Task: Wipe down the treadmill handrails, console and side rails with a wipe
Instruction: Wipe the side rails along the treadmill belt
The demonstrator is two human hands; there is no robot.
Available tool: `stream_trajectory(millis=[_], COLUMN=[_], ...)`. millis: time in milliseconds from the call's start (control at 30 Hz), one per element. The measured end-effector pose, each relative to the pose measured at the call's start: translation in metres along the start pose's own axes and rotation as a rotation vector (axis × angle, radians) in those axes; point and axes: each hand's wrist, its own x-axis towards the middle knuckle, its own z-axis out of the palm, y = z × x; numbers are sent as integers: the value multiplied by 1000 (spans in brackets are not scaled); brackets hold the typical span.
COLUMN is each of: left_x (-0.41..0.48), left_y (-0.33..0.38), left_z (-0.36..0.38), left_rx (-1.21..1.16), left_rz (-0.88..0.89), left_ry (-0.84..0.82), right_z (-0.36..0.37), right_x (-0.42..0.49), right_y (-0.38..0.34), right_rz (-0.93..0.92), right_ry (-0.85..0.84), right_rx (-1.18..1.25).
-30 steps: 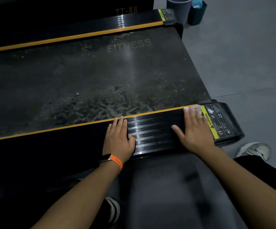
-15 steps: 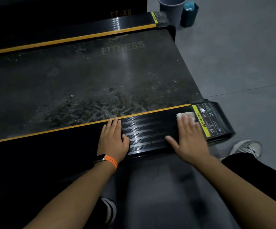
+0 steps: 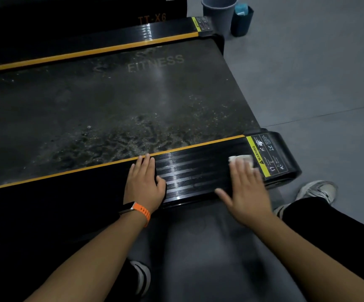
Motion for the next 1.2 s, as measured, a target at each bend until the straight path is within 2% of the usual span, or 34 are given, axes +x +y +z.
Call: stream_trajectory(millis=[67, 133, 300, 400, 533, 600, 800, 900, 1100, 1200], left_x=[0, 0, 1, 1, 2, 1, 0, 1, 0, 0], left_y=[0, 1, 1, 1, 1, 1, 0, 0, 2, 1], left_z=[0, 0, 1, 1, 1, 1, 2, 2, 1, 1], left_rx=[8, 15, 10, 5, 4, 5, 11, 9, 13, 14], left_rz=[-1, -1, -4, -3, -4, -5, -1, -6, -7, -5], left_ry=[-3, -4, 3, 4, 3, 4, -3, -4, -3, -2], right_z=[8, 7, -6, -3, 12, 13, 1, 6, 21, 21], right_x=[-9, -10, -14, -17, -30, -33, -36, -36, -44, -41], right_y=[-21, -14, 55, 38, -17, -14, 57, 40, -58, -69], right_rz=[-117, -154, 52, 100, -101, -157, 24, 55, -182, -269], right_ry=[0, 14, 28, 49, 60, 70, 85, 121, 83, 58], right_rx=[-14, -38, -77, -31, 5, -14, -58, -39, -9, -7])
